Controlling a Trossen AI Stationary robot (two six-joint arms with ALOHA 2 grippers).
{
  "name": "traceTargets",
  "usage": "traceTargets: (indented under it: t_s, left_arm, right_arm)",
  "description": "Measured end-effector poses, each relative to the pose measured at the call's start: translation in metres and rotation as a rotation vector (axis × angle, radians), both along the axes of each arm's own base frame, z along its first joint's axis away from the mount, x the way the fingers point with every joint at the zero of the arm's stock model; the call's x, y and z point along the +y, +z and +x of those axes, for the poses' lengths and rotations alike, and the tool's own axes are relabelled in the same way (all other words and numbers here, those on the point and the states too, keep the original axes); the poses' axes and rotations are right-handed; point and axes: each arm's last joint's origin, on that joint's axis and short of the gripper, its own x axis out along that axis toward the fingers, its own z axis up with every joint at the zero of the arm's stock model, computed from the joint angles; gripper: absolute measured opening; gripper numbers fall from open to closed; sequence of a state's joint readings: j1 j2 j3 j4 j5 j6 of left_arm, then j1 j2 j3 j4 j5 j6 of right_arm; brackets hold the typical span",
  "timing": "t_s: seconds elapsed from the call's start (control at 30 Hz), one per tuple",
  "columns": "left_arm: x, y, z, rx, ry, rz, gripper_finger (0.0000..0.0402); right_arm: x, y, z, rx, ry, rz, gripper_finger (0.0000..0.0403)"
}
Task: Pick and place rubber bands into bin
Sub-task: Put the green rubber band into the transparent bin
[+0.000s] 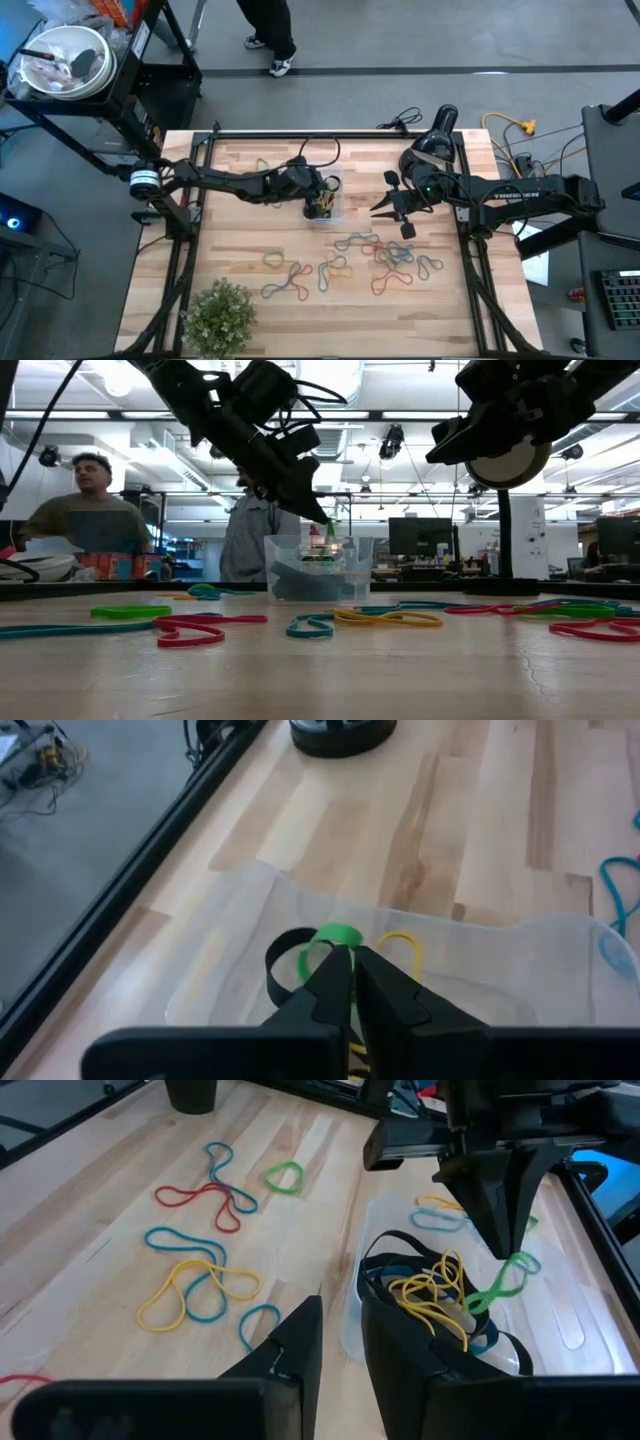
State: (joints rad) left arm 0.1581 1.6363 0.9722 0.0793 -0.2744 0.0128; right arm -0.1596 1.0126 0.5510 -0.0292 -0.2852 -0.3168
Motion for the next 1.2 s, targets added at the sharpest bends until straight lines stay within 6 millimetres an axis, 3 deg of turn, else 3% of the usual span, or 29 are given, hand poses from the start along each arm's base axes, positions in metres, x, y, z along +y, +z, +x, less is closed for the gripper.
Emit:
traceTargets:
  t_s: [0.33,0.43,0.6,0.93,1.2]
  left_arm:
    - [-0.001,-0.001,-0.001,0.012,-0.026,-0.027,0.0106]
    - [-0.002,0.006,-0.010,0.052,-0.016,-0.027,0.0124]
    - [-0.004,0.023,-0.037,0.150,0.090,-0.029,0.0127]
    - [-0.011,0.054,-0.086,0.137,0.269,-0.165,0.0127]
    - [-0.015,0.054,-0.097,0.174,0.295,-0.241,0.0127]
  right_arm:
    - [0.000,0.000,0.000,0.002,-0.001,0.003,0.0068]
    - [0.000,-0.001,0.000,0.008,-0.001,0.004,0.0068]
    - [0.000,-0.004,-0.001,0.027,-0.001,0.008,0.0068]
    - [0.000,-0.004,-0.001,0.024,-0.003,0.010,0.0068]
    - [0.000,-0.004,-0.001,0.026,-0.013,0.030,0.0068]
